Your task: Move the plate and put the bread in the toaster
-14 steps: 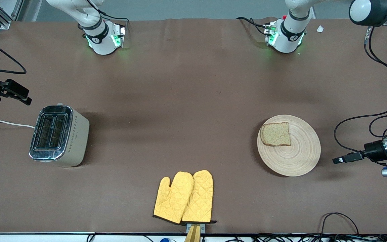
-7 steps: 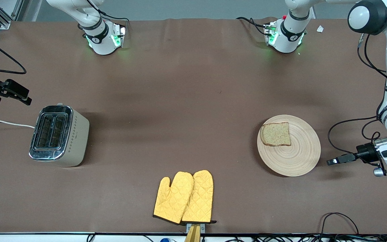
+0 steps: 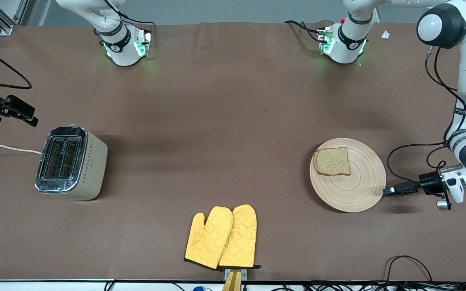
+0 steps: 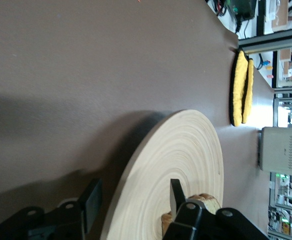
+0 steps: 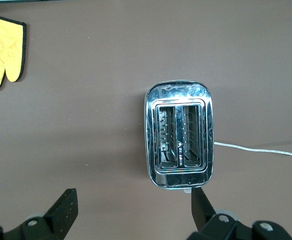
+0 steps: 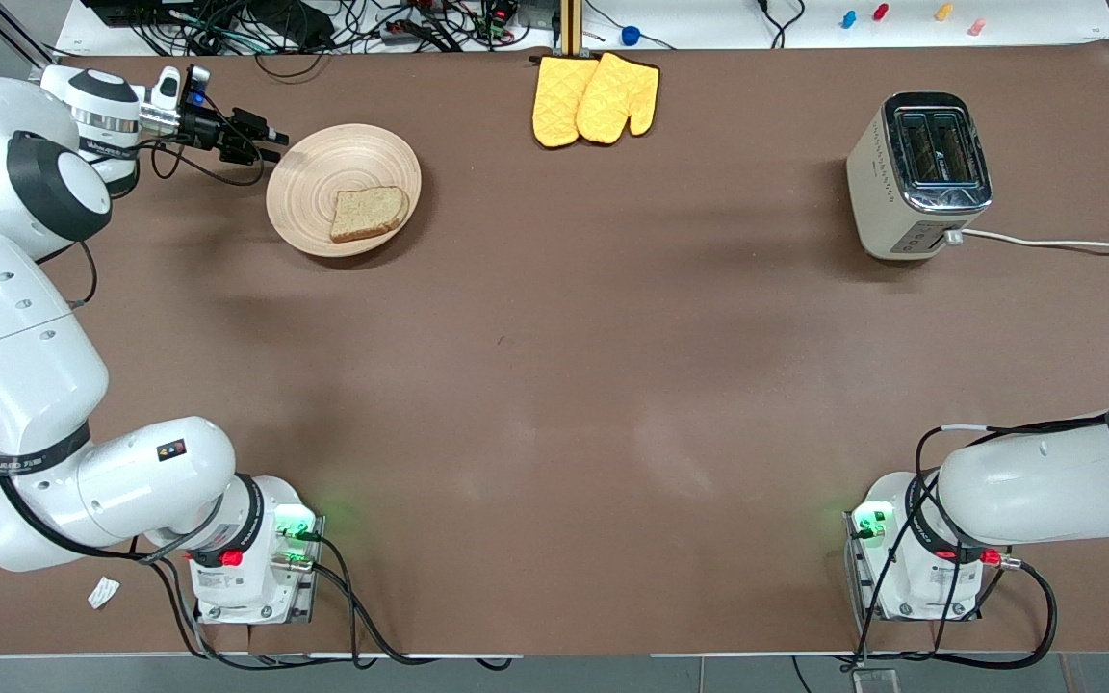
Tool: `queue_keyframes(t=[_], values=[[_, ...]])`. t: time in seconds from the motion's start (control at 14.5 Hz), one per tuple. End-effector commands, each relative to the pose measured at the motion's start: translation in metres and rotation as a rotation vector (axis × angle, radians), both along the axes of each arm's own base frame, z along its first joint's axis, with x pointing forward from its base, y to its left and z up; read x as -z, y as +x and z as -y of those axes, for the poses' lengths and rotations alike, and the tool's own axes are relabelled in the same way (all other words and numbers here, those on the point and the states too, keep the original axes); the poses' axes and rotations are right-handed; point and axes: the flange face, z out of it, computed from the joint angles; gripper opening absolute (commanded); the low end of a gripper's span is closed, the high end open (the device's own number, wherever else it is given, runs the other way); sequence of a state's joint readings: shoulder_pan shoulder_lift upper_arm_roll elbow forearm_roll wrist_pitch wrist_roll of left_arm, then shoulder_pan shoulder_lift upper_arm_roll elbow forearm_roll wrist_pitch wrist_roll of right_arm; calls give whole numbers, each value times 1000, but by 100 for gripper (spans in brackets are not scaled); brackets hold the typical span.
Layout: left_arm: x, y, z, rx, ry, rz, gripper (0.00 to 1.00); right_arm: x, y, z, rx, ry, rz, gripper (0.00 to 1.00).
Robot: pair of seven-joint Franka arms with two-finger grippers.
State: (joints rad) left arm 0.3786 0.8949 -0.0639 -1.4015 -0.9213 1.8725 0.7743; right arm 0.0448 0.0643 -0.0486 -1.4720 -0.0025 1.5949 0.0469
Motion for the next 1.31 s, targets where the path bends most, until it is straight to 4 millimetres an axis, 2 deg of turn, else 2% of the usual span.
queue_keyframes(t=[0.0, 0.07, 0.48, 0.76, 1.04, 1.24], values=[[3, 1, 2, 48, -19, 48, 55, -3, 2, 0, 11, 3, 4, 100], [10, -1, 1, 69, -19, 70, 51, -2, 3, -1, 11, 3, 3, 100], [17, -8, 7, 149, 6, 47, 38, 0, 2, 4, 16, 27, -6, 100], [18, -10, 9, 188, 23, 31, 28, 30, 16, -8, 3, 40, -54, 100], [20, -14, 12, 239, 43, 5, 20, 74, 35, -20, 5, 121, -125, 100], [24, -16, 12, 249, 51, -3, 14, 99, 47, -34, 0, 137, -116, 100]])
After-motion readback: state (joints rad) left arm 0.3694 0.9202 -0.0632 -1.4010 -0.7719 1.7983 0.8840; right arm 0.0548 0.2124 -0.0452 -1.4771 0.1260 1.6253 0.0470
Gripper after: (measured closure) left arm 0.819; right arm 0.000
